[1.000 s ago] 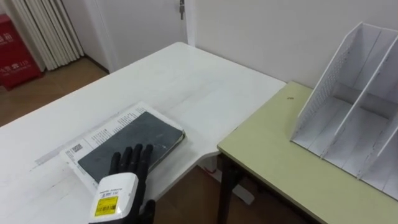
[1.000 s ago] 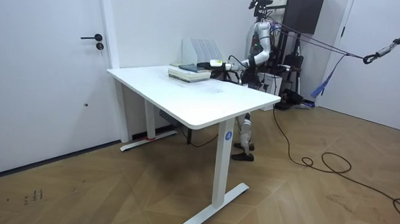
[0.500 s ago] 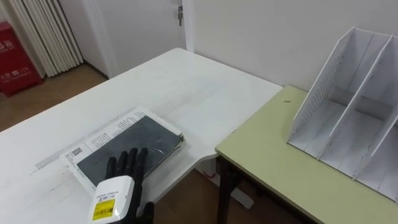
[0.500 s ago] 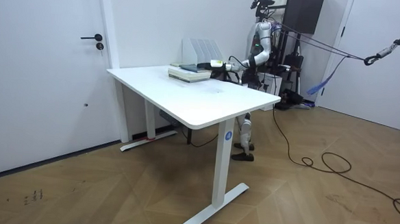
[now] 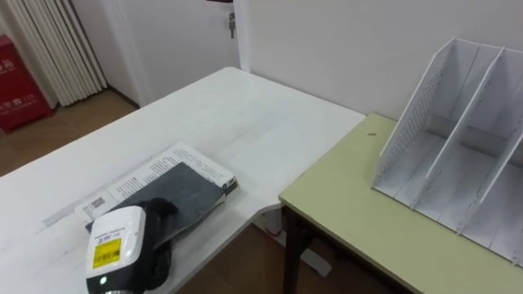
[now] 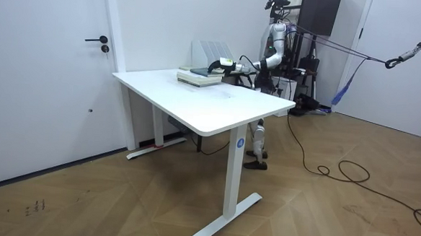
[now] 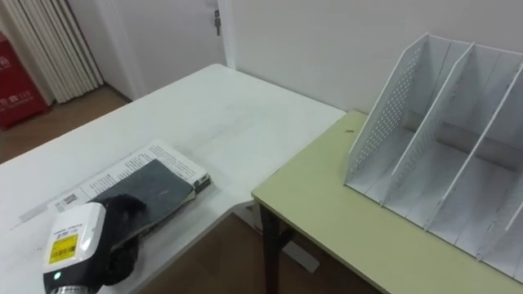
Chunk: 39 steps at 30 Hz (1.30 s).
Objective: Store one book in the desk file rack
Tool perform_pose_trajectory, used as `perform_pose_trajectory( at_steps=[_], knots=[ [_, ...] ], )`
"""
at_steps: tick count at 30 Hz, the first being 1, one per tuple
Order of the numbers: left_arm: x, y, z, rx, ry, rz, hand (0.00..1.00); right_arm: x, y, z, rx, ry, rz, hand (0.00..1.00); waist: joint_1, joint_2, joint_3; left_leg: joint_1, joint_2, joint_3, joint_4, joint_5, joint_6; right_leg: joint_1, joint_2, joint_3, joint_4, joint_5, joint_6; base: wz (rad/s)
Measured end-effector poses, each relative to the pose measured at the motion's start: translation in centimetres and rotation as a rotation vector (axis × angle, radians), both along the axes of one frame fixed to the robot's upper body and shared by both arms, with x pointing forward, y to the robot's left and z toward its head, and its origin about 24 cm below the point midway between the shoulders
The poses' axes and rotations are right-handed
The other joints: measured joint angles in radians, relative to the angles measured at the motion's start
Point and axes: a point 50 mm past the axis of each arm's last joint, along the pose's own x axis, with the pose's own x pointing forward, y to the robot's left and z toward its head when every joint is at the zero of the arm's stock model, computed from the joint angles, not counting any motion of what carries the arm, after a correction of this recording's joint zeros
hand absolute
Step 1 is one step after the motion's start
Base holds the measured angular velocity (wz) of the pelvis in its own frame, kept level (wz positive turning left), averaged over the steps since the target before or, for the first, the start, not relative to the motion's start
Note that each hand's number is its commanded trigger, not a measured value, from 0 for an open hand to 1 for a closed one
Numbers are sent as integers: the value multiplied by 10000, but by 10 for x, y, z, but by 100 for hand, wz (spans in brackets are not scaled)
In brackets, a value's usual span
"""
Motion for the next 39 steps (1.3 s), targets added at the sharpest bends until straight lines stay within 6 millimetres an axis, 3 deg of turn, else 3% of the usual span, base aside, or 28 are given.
perform_pose_trajectory(
  at_steps=[21,25,33,35,39],
  knots=[
    [2,-1,5,284,-264,123,100,2,-1,1,126,-132,12,0,-2,36,-15,-47,-4,-18,35,2,-1,-16,-48,-36,4,-19,-3,0],
    [4,-3,10,-657,-306,241,100,5,-1,1,111,-465,-84,0,-9,32,-16,-98,-29,-84,59,5,4,5,-74,-178,-105,-18,4,8],
    [11,-12,38,-2829,-948,-373,100,12,0,2,-119,-1265,57,0,195,-34,60,-234,-8,-264,191,7,8,-13,-87,-311,-119,-15,16,9],
    [13,-16,50,-3514,-1377,-713,100,20,0,2,-114,-1586,129,0,191,-74,126,-280,-1,-247,190,7,8,-80,-88,-306,-129,-16,16,0],
    [15,-23,62,-3996,-1923,-1423,100,34,2,4,-49,-2269,248,0,121,-113,155,-364,-1,-234,190,7,8,-155,-86,-305,-100,-13,17,0]
  ],
)
